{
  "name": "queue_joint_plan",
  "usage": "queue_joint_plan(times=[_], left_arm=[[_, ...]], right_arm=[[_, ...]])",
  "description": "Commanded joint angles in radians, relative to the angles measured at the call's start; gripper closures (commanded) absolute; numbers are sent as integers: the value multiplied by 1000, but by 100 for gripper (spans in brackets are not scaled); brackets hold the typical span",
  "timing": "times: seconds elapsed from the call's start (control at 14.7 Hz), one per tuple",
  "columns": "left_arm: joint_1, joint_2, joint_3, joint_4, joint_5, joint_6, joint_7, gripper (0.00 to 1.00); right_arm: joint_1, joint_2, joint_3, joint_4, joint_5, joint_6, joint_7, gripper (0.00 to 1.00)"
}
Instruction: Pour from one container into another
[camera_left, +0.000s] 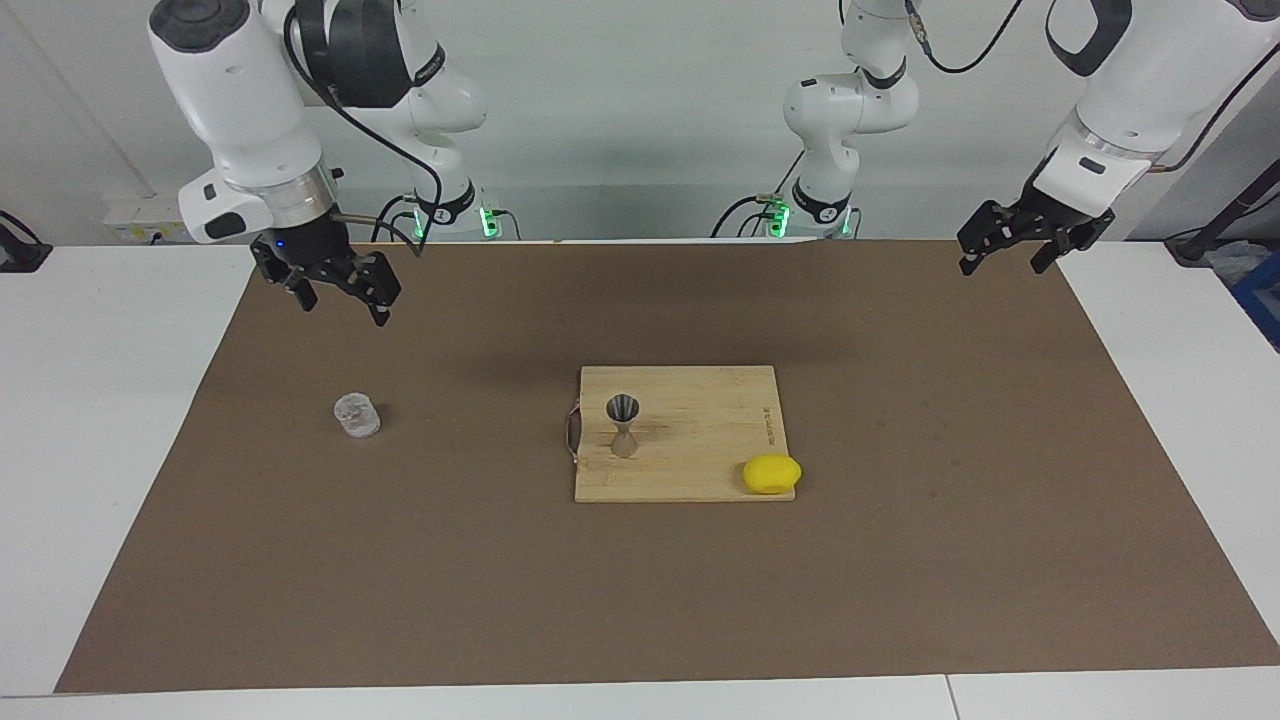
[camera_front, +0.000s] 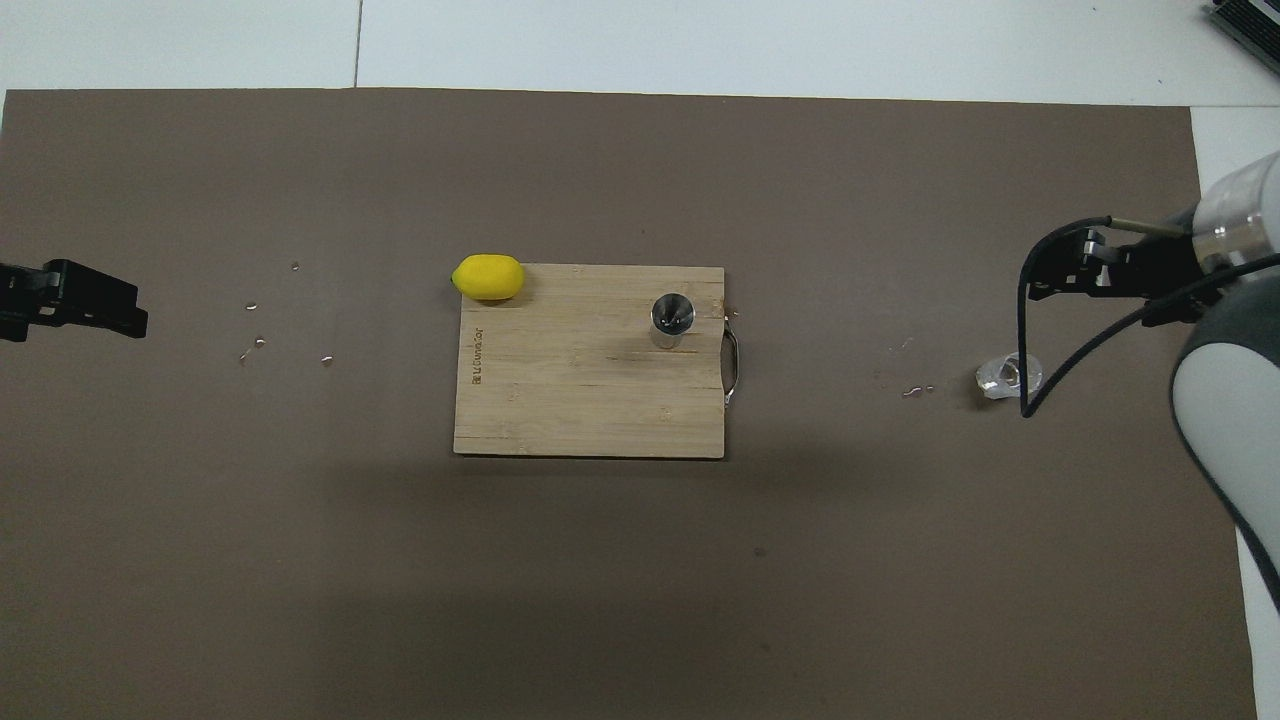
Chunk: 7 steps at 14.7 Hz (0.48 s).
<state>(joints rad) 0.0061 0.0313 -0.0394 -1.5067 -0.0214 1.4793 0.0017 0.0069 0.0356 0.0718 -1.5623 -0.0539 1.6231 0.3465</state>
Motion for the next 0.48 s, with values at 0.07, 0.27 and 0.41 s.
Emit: queue_joint_plan(times=[0.07, 0.27, 0.41], left_arm=[[5, -30, -1, -32, -9, -2, 1, 0], [5, -30, -1, -32, -9, -4, 1, 0], [5, -30, -1, -32, -9, -2, 1, 0]], right_arm=[[-19, 12, 10, 39, -11, -87, -29, 0], [-22, -35, 8, -36, 0, -112, -75, 0], [-22, -40, 6, -56, 0, -83, -78, 0]])
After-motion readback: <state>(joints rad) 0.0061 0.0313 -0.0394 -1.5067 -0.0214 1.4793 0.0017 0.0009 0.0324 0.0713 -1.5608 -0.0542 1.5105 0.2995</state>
